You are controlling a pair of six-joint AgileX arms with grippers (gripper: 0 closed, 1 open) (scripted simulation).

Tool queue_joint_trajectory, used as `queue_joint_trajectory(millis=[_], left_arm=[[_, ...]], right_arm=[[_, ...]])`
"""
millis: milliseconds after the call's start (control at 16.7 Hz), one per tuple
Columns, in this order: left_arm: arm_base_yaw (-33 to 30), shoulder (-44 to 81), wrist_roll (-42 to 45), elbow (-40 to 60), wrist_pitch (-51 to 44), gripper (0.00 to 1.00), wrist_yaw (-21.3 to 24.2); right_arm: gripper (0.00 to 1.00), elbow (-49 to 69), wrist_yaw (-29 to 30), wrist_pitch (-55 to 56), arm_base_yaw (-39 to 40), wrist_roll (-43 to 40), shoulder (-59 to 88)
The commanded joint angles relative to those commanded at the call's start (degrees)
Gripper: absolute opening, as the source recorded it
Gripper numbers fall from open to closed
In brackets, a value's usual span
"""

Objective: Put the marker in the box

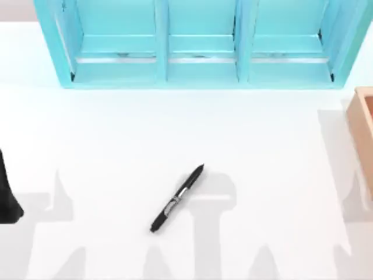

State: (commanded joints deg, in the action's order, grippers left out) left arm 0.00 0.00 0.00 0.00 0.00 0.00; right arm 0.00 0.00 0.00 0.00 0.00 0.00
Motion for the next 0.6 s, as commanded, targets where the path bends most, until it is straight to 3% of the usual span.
queue_joint_trajectory(millis=[300, 600], left_arm=[[0.0, 0.0, 0.0, 0.0, 0.0, 1.0, 0.0], [0.0, 0.0, 0.0, 0.0, 0.0, 1.0, 0.0]], right_arm=[[1.0, 2.64, -0.19, -1.65, 1.73, 2.06, 3.15], [1.0, 14.72, -0.14, -10.91, 8.99, 11.03, 19.24]])
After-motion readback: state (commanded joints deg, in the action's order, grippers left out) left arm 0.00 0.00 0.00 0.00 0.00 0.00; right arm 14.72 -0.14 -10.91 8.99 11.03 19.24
